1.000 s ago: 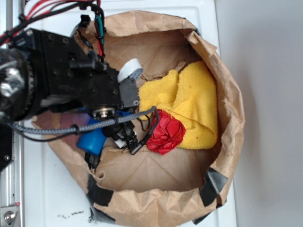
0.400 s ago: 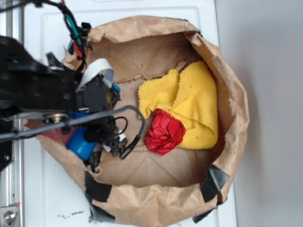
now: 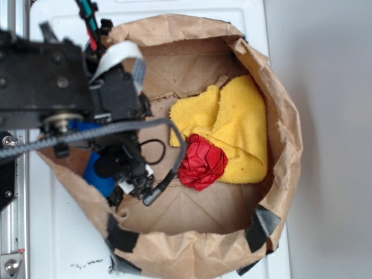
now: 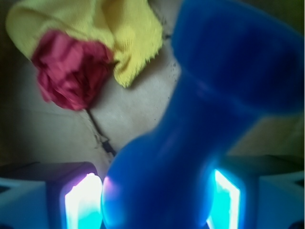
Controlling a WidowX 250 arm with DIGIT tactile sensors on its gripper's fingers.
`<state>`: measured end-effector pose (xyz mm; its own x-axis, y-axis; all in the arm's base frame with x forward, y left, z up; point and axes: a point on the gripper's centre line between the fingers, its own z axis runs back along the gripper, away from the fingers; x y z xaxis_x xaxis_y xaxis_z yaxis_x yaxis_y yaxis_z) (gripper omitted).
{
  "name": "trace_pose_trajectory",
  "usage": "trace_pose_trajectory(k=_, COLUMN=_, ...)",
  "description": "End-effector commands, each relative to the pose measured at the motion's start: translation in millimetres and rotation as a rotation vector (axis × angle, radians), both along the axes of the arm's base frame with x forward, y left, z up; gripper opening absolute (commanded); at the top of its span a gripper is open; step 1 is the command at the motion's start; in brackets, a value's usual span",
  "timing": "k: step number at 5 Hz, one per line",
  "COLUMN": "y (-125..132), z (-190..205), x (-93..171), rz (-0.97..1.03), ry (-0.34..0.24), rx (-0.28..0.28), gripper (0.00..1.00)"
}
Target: Grab the blue bottle.
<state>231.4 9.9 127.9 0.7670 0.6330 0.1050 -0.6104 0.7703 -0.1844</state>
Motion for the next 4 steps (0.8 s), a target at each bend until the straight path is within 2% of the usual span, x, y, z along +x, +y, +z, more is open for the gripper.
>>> trace_pose_trajectory(k=1, y=-3, z=59, x=7, rz=-0.071, ry=-0.107, rx=0.034, gripper=0.0)
trace_pose_trajectory(k=3, y=-10, z=86, x=26, rz=-0.052, ry=-0.121, rx=0.075, gripper=0.0)
trace_pose_trajectory(k=4, y=-14, z=82, x=32, rz=-0.077, ry=-0.146, rx=0.11, gripper=0.0)
